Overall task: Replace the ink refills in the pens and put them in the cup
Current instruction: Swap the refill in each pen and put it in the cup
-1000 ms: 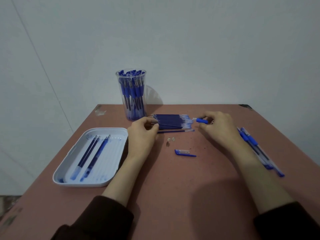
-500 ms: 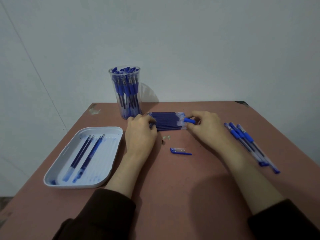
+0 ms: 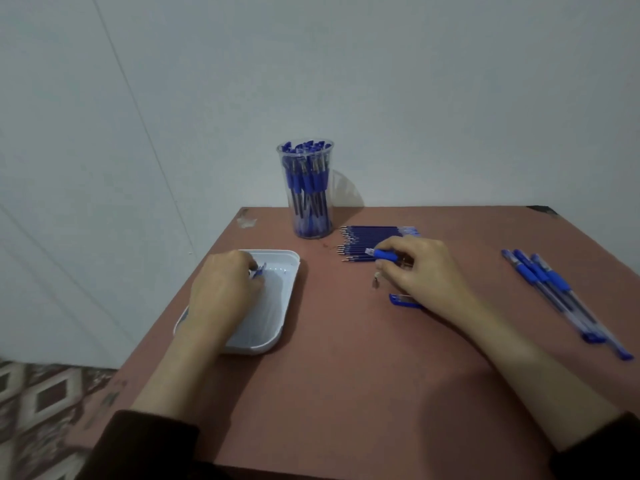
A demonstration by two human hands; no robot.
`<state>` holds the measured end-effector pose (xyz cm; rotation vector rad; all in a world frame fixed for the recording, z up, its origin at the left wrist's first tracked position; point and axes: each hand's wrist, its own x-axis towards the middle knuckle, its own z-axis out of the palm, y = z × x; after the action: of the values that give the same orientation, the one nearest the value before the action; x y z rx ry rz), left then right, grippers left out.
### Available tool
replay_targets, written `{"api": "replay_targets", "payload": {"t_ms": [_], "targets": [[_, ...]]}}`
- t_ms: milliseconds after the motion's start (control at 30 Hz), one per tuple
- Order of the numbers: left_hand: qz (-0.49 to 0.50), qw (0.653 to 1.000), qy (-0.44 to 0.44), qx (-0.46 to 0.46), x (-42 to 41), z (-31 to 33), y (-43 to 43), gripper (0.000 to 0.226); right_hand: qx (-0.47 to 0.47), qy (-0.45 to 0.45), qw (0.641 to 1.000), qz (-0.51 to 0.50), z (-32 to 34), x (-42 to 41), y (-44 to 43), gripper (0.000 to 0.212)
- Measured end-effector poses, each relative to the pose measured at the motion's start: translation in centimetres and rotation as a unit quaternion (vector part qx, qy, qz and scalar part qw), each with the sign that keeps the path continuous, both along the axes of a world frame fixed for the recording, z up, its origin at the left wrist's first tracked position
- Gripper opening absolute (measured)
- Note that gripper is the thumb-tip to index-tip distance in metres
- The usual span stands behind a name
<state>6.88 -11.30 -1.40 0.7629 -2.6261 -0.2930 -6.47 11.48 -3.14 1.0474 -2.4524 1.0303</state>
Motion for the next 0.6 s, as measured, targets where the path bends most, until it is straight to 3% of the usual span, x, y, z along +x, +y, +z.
{"api": "replay_targets", "payload": {"t_ms": [133, 300, 367, 433, 467, 533, 600], "targets": [[-0.003, 0.998, -0.047, 0.027, 0.2, 0.4, -0.4, 0.013, 0.011, -0.006, 1.000, 0.002, 0.1, -0.1, 0.1, 0.012], [0.025, 0.997, -0.075, 0.013, -0.2, 1.1, -0.4, 0.030, 0.007, -0.015, 1.000, 0.000, 0.1, 0.0, 0.2, 0.012], [0.027, 0.999, -0.032, 0.024, -0.2, 1.7, -0.2, 0.028, 0.002, -0.020, 1.000, 0.001, 0.2, 0.0, 0.2, 0.011], [-0.009, 0.989, 0.078, 0.122, -0.2, 2.9, 0.3, 0.027, -0.004, -0.023, 1.000, 0.001, 0.2, 0.0, 0.2, 0.011], [-0.043, 0.965, 0.149, 0.212, -0.3, 3.6, 0.7, 0.025, -0.007, -0.023, 1.000, 0.001, 0.2, 0.0, 0.2, 0.011], [-0.108, 0.871, 0.258, 0.404, -1.0, 4.7, 2.1, 0.014, -0.011, -0.021, 1.000, -0.002, 0.2, 0.0, 0.1, 0.011], [-0.142, 0.792, 0.301, 0.512, -2.2, 4.9, 3.7, 0.006, -0.018, -0.021, 1.000, -0.007, 0.2, 0.0, 0.2, 0.011]]}}
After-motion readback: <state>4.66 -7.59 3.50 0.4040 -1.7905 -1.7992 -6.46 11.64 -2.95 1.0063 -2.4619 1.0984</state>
